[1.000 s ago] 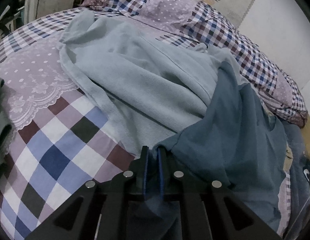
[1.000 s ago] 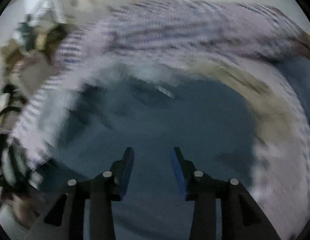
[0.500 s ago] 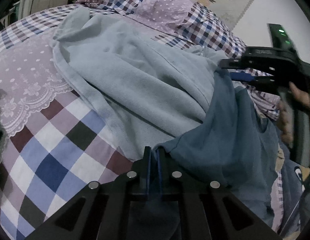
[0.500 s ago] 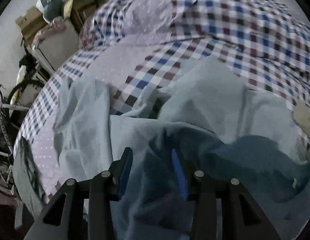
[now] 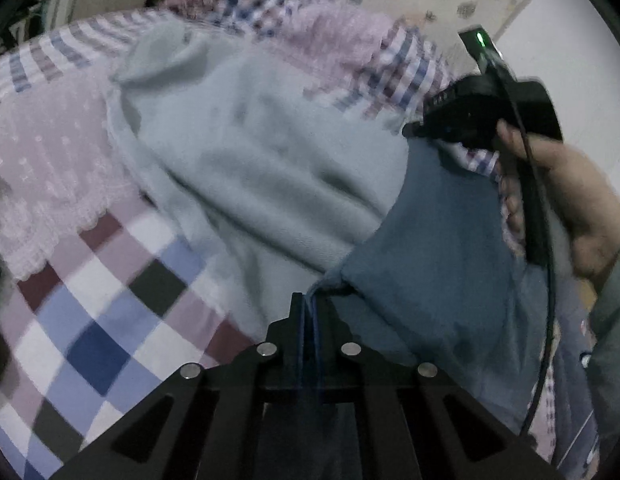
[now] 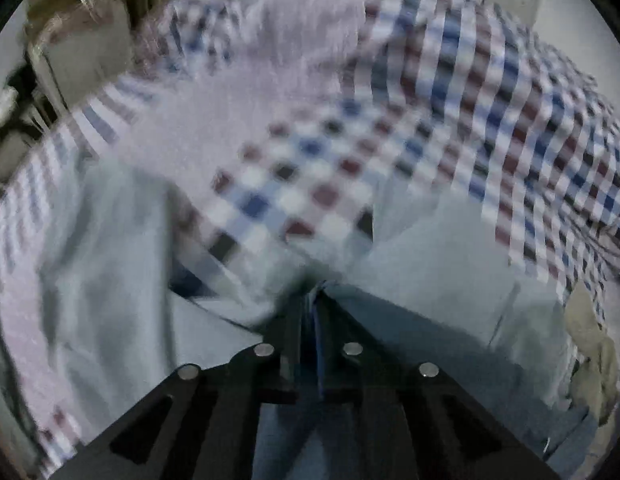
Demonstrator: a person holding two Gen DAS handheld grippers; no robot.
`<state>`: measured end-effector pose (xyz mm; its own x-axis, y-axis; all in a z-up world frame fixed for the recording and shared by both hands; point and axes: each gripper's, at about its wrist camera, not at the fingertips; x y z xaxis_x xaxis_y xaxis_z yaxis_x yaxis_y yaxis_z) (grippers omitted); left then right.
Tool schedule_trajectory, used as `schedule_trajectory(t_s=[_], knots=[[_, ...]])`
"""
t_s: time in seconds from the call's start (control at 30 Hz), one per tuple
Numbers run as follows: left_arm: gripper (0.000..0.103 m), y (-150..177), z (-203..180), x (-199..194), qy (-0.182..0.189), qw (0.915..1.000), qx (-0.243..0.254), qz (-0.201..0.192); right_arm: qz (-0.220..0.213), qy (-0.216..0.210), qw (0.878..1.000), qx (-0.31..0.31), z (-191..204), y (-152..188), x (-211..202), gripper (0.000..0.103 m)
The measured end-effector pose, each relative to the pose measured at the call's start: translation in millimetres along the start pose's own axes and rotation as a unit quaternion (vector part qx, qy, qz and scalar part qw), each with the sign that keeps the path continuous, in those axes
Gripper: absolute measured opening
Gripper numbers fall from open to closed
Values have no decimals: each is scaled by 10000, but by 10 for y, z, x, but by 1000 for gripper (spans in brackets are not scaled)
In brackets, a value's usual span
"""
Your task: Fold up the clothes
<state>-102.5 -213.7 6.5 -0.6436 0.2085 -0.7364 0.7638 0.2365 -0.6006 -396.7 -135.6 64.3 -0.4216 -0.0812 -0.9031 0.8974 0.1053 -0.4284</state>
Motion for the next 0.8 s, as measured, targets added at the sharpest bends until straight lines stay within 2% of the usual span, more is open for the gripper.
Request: schedule_trajectory(t_s=[0.07, 0.13, 0.2, 0.23, 0.37, 0.47, 0.53, 0.6, 0.67, 0.7, 0.73, 0.77, 0.8], knots=[[3, -19, -10, 7, -52, 9999, 87, 56, -40, -103, 9998, 144, -18, 13, -59, 12], [4, -40, -2, -10, -90, 9999, 96, 72, -126, -269, 9992, 261, -48, 29, -243, 45], [6, -47, 29, 0, -53, 9999, 51, 108, -294, -511, 9977, 330, -121, 85, -542, 55], [6, -52, 43, 7, -25, 9999, 38, 131, -353, -656, 9966, 356, -174, 126, -705, 60], [10, -63, 75, -2, 89, 9998, -6, 160, -505, -1112, 9912, 519, -579, 517, -1493, 65], [15, -74, 89, -42, 173, 9997, -12, 161, -1066, -1404, 9802, 907, -1182, 1069, -2234, 76], [31, -105, 82, -108, 247, 9997, -13, 63, -1640, -1300, 9670, 1451, -1738, 1572, -2625, 87], [43, -87, 77, -192, 248, 9997, -5, -70, -2163, -1054, 9480, 2085, -2302, 2095, -2926, 88], [58, -90, 48, -258, 124, 9997, 36, -199, -2417, -688, 9265, 2800, -2778, 2606, -2991, 88], [67, -96, 32, -293, 37, 9996, 63, -267, -2497, -498, 9115, 3230, -3011, 2944, -2966, 88], [72, -105, 14, -314, -43, 9994, 101, -332, -2570, -307, 8943, 3651, -3245, 3282, -2940, 88], [72, -119, -5, -318, -113, 9990, 152, -394, -2602, -231, 8800, 3968, -3429, 3566, -2905, 89], [72, -125, -17, -316, -165, 9988, 198, -427, -2575, -342, 8687, 4217, -3557, 3864, -2814, 89]])
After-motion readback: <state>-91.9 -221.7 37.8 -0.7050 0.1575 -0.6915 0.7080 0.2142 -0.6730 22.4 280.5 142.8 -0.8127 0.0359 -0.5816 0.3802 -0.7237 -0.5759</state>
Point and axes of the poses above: each gripper's, at about its wrist camera, not at the fingertips, and x roughly the way its jaws point, z to its left, y to its underside, and after that the axes turned 15 degrees about x, right-handed
